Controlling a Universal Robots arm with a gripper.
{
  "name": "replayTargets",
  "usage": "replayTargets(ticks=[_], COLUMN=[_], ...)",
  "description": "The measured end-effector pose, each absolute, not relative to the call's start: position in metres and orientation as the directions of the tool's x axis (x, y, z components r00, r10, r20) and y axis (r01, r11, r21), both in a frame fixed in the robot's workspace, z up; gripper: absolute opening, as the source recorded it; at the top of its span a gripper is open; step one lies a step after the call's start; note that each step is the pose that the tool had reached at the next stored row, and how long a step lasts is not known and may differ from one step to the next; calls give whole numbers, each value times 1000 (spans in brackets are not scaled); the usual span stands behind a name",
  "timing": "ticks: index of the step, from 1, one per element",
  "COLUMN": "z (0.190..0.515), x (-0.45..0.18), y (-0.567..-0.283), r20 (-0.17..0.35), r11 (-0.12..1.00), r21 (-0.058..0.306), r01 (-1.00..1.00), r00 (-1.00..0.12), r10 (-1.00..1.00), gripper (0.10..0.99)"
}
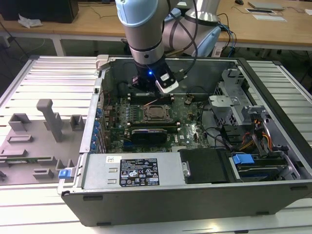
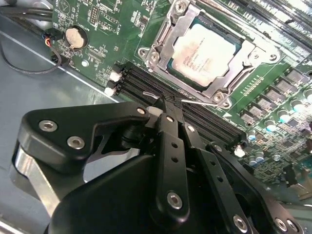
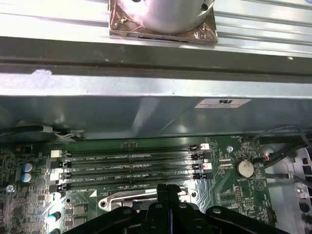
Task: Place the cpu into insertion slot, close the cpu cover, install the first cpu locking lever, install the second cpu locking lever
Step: 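Install the first cpu locking lever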
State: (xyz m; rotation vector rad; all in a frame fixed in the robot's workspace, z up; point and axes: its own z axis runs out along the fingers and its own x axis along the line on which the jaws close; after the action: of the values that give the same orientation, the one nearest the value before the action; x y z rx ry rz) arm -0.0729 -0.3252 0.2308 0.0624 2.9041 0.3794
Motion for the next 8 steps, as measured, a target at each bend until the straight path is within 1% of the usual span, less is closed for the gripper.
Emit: replayTargets(ticks=[4, 8], z=[227, 225], x=[-73, -73], y=[-320, -318], r20=[-205, -205], r11=[970, 971], r21=[240, 238], r01=[18, 22], r00=[-976, -976], r10=[69, 73], gripper=[106, 106])
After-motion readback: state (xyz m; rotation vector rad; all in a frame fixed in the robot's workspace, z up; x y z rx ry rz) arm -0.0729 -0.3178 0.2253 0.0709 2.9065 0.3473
